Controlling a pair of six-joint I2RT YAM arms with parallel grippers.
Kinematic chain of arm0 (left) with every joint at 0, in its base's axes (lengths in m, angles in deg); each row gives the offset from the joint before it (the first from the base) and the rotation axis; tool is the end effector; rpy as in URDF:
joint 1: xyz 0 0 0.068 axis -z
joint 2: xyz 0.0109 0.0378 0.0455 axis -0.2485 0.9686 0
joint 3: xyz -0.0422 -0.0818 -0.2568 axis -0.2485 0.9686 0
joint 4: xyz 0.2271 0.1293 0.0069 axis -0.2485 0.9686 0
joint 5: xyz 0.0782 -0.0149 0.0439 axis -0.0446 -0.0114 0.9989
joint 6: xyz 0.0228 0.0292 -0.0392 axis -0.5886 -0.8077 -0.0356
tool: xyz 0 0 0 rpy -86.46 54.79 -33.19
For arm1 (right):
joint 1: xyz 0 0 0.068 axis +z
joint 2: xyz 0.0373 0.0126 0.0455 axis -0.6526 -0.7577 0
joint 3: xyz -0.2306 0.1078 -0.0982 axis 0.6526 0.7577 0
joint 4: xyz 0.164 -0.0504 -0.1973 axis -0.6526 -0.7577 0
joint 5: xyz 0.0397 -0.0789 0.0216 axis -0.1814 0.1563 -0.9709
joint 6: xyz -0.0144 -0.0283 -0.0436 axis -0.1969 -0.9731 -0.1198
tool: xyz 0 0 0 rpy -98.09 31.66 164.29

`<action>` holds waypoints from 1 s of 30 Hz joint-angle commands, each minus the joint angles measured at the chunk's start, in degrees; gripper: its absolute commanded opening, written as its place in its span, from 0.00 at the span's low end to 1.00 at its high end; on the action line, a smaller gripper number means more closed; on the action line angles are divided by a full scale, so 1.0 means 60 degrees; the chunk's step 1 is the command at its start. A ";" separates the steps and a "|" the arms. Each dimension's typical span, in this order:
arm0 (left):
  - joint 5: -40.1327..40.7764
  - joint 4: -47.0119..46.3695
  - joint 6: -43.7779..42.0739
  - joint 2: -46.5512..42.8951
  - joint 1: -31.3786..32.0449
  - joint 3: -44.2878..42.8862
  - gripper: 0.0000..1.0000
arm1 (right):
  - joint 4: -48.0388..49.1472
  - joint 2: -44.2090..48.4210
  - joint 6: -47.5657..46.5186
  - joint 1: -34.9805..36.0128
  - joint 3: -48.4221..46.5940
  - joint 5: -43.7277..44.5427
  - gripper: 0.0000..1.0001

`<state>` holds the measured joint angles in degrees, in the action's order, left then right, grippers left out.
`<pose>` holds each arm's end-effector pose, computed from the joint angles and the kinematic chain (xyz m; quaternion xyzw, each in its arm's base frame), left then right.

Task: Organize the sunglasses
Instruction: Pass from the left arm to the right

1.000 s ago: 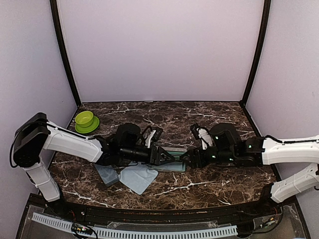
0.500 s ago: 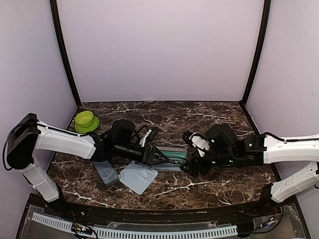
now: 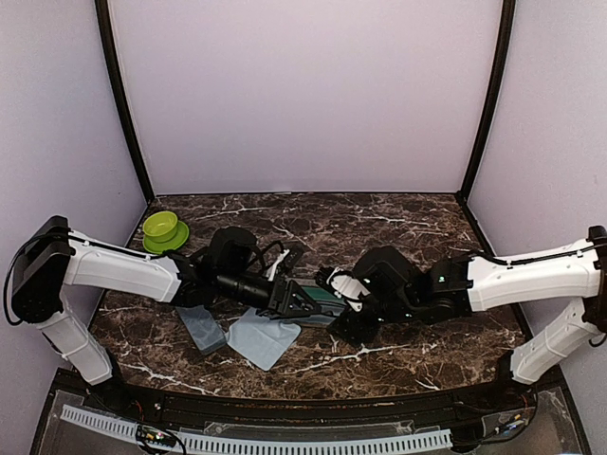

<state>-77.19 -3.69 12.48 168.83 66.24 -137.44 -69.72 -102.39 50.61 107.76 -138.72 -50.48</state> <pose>0.1939 -0.2820 0.2086 0.2142 0.7884 -0.5621 0.1286 0.1203 0.2686 0.2280 -0.4552 0.8092 0.1500 0.3397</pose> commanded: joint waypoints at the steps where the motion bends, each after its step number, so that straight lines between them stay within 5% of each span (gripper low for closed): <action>1: -0.0340 -0.0118 0.0153 -0.0328 -0.0073 0.0065 0.21 | -0.0010 -0.0109 -0.0430 0.0179 -0.0369 0.0436 0.72; 7: -0.0481 -0.0315 0.0358 -0.0250 -0.0073 0.0178 0.21 | -0.0101 0.0071 -0.0574 0.0287 -0.0361 0.0670 0.60; 30: -0.1101 -0.0709 0.0808 0.0197 -0.0073 0.0202 0.19 | -0.0354 -0.0007 -0.0807 0.0685 -0.0542 0.1254 0.39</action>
<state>-81.98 -6.38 17.07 169.81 65.96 -136.63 -72.43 -102.93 45.84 111.24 -139.98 -44.49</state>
